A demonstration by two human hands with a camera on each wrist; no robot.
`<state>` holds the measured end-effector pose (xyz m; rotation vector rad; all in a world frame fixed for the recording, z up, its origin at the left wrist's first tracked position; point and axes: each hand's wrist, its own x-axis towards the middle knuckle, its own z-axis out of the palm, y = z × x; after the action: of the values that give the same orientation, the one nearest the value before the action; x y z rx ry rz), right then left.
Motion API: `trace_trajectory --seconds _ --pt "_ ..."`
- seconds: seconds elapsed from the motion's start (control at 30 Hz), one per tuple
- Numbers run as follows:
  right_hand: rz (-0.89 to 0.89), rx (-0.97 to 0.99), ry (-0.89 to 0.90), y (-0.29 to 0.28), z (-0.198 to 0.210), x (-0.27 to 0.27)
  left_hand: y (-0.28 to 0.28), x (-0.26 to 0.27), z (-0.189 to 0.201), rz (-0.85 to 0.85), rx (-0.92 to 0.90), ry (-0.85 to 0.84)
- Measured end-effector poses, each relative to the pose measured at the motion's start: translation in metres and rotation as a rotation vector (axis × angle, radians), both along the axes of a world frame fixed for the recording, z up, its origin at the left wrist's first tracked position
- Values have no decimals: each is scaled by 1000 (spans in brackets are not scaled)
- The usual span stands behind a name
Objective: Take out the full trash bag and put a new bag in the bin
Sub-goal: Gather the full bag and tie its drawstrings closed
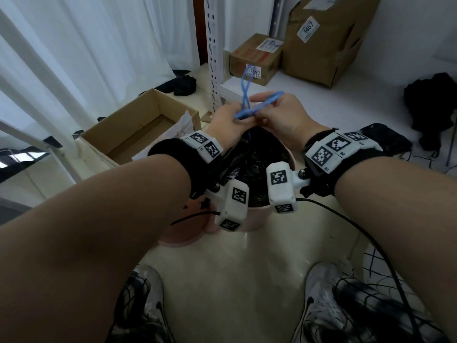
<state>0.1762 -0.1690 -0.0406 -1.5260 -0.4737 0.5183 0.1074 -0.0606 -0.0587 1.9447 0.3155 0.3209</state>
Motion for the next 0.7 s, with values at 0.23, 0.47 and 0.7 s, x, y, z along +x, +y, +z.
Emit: trace_trajectory --seconds 0.23,0.47,0.7 --pt "-52 -232 -199 -8 -12 7 11 7 0 231 -272 -28" --pt "165 -634 -622 4 -28 -7 25 6 10 157 -477 -73" --pt "-14 -516 -488 8 -26 -2 39 -3 8 274 -363 -108"
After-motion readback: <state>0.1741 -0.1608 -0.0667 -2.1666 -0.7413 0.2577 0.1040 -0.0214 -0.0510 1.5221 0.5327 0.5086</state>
